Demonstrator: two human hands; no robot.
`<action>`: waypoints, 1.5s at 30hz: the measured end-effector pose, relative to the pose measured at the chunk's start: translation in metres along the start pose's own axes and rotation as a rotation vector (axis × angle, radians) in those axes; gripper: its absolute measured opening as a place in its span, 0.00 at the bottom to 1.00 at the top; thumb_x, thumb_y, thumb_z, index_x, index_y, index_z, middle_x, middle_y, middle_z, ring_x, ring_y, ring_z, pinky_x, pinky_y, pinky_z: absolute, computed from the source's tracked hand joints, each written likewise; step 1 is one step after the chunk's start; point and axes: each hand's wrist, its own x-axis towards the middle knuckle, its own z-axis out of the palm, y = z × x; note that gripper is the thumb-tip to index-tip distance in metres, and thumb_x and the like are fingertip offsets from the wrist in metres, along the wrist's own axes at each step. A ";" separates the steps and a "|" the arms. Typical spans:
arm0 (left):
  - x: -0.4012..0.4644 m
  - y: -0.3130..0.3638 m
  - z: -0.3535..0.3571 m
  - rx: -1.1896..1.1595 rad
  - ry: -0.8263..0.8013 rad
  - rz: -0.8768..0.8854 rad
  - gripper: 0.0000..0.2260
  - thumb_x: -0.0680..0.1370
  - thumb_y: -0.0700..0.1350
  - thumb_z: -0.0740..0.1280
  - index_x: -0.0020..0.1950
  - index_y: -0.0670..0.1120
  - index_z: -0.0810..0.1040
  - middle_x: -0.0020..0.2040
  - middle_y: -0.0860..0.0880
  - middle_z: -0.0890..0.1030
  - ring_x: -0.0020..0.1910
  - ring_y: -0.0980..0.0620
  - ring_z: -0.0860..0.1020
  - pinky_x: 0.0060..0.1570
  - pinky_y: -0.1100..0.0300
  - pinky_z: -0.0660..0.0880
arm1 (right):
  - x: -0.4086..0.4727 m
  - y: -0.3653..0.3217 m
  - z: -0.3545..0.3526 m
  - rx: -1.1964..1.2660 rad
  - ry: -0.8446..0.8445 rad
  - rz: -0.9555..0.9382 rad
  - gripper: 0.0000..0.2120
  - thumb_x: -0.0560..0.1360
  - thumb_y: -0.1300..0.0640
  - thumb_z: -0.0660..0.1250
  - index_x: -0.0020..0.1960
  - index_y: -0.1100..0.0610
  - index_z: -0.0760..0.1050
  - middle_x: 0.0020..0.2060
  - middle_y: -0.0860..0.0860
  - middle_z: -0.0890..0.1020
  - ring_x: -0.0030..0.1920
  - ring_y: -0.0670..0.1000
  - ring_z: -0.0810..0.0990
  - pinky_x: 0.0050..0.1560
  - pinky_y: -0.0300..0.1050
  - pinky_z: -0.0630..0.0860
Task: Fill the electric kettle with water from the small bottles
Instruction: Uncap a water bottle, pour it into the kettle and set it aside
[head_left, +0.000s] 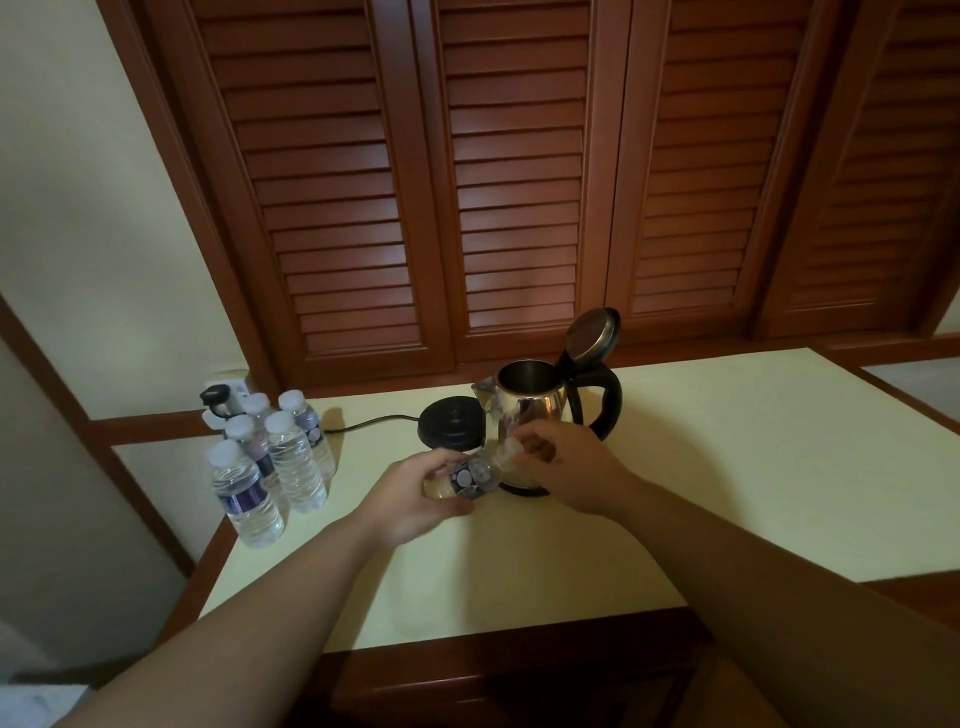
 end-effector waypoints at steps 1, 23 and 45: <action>0.000 0.000 0.000 -0.008 0.001 -0.001 0.23 0.71 0.52 0.80 0.65 0.62 0.79 0.58 0.61 0.84 0.51 0.61 0.81 0.46 0.62 0.76 | -0.001 0.000 -0.001 0.001 -0.011 -0.002 0.16 0.82 0.46 0.67 0.67 0.51 0.77 0.53 0.46 0.80 0.51 0.44 0.79 0.47 0.34 0.73; -0.009 -0.006 -0.011 0.184 0.002 0.080 0.24 0.70 0.56 0.80 0.66 0.59 0.81 0.53 0.55 0.82 0.54 0.55 0.77 0.58 0.54 0.75 | -0.004 -0.018 0.013 -0.046 -0.138 0.018 0.02 0.82 0.49 0.67 0.52 0.47 0.75 0.45 0.47 0.79 0.45 0.47 0.79 0.47 0.47 0.80; -0.025 -0.024 -0.011 -0.018 0.104 -0.057 0.21 0.71 0.54 0.79 0.61 0.63 0.77 0.57 0.55 0.79 0.55 0.59 0.77 0.53 0.60 0.73 | 0.014 -0.037 0.046 -0.068 -0.073 0.110 0.17 0.84 0.39 0.58 0.51 0.53 0.73 0.40 0.52 0.79 0.38 0.49 0.76 0.43 0.54 0.77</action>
